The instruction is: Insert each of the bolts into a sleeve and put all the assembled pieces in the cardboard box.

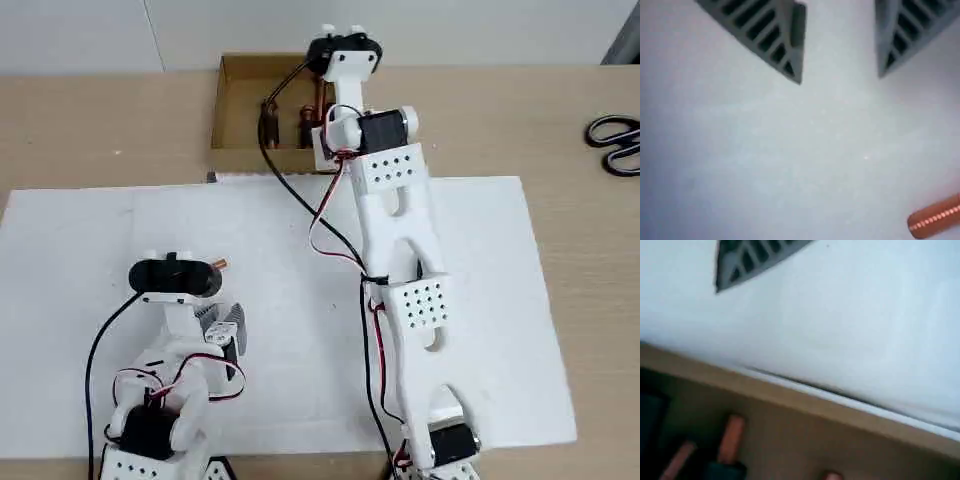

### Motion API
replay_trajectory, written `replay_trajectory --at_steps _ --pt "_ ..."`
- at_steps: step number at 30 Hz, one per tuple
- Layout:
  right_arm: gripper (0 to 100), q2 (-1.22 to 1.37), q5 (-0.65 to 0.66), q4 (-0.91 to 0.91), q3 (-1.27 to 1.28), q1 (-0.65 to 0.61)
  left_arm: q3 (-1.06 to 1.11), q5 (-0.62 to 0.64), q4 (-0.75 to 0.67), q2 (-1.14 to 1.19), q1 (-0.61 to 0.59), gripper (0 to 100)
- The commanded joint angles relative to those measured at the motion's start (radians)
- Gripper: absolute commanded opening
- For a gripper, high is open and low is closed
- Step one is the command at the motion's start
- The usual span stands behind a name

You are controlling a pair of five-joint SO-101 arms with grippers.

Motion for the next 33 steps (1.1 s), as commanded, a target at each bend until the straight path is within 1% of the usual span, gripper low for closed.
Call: replay_trajectory --at_steps 1,5,9,14,19,23,30,33 --pt "30.3 -0.088 0.011 0.024 -0.035 0.019 -0.004 -0.003 -0.025 -0.009 -0.002 10" --pt "30.2 -0.119 0.012 0.028 -0.015 0.025 -0.004 -0.003 -0.025 -0.009 -0.002 10" --pt "30.2 -0.148 0.012 0.030 0.150 0.048 -0.004 -0.003 -0.025 -0.009 -0.002 10" --pt "30.2 -0.292 0.000 0.027 0.341 0.059 -0.004 -0.003 -0.025 -0.009 -0.002 10" --pt "30.2 -0.398 -0.046 0.027 0.601 0.068 -0.004 -0.003 -0.025 -0.009 -0.002 10" --pt "30.2 -0.473 -0.046 0.025 0.778 0.081 -0.004 -0.003 -0.025 -0.009 -0.002 10" --pt "30.2 -0.545 -0.048 0.027 0.962 0.110 -0.004 -0.003 -0.025 -0.009 -0.002 10" --pt "29.9 -0.572 -0.083 0.027 1.039 0.145 -0.004 -0.003 -0.025 -0.009 -0.002 10"
